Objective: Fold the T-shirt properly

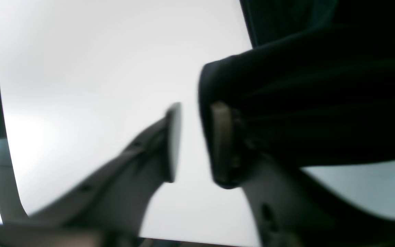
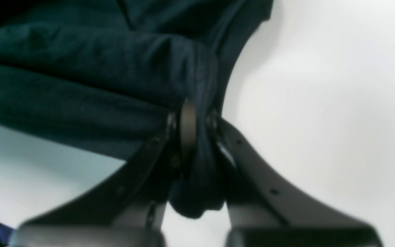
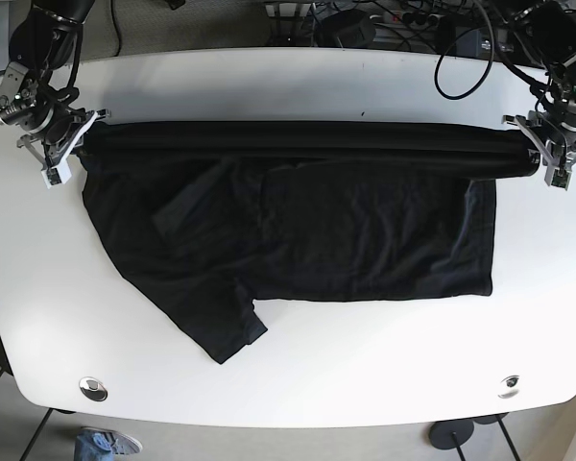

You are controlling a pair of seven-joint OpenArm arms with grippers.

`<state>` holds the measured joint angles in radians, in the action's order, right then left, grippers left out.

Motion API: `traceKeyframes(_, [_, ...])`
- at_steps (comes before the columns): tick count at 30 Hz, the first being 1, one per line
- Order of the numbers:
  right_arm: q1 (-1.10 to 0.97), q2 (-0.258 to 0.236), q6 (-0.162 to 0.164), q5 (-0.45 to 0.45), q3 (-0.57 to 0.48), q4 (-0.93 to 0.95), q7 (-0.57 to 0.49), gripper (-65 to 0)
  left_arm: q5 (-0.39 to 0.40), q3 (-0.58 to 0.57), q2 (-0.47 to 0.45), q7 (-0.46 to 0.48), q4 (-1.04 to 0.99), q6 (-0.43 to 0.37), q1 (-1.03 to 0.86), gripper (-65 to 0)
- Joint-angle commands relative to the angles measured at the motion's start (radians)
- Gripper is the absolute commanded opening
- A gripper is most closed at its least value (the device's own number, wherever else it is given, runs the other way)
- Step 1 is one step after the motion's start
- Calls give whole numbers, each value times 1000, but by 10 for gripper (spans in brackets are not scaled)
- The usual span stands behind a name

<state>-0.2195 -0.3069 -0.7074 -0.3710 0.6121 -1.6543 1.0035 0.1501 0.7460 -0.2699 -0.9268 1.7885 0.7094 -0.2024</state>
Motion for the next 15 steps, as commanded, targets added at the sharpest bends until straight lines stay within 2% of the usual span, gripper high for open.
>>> traceKeyframes(1, [-7, -22, 9, 14, 42, -17, 15, -626, -11, 20, -21, 12, 21, -11, -6, -375])
traceKeyframes(3, [-18, -15, 9, -6, 53, -19, 19, -563, -11, 43, -21, 12, 46, -11, -7, -306])
traceKeyframes(5, [-65, -28, 9, -93, 76, -19, 31, -354, 36, 70, -25, 12, 72, -11, -7, -260])
traceKeyframes(6, [-79, -39, 9, -145, 82, -19, 38, -252, 85, 85, -29, 10, 81, -11, -7, -250])
traceKeyframes(7, [-103, -53, 9, -216, 85, -19, 38, -117, 168, 117, -32, 8, 84, -11, -10, -242])
traceKeyframes(8, [-122, -61, 9, -268, 87, -19, 38, -51, 224, 146, -45, 8, 86, -11, -21, -243])
traceKeyframes(9, [-142, -77, 9, -334, 87, -19, 38, -21, 320, 172, -72, 8, 81, -11, -36, -243])
traceKeyframes(11, [-159, -93, 9, -391, 87, -17, 38, -46, 449, 178, -113, 8, 76, -11, -67, -246])
traceKeyframes(15, [-183, -100, 9, -463, 84, -19, 38, -75, 641, 175, -180, 8, 76, -11, -141, -247])
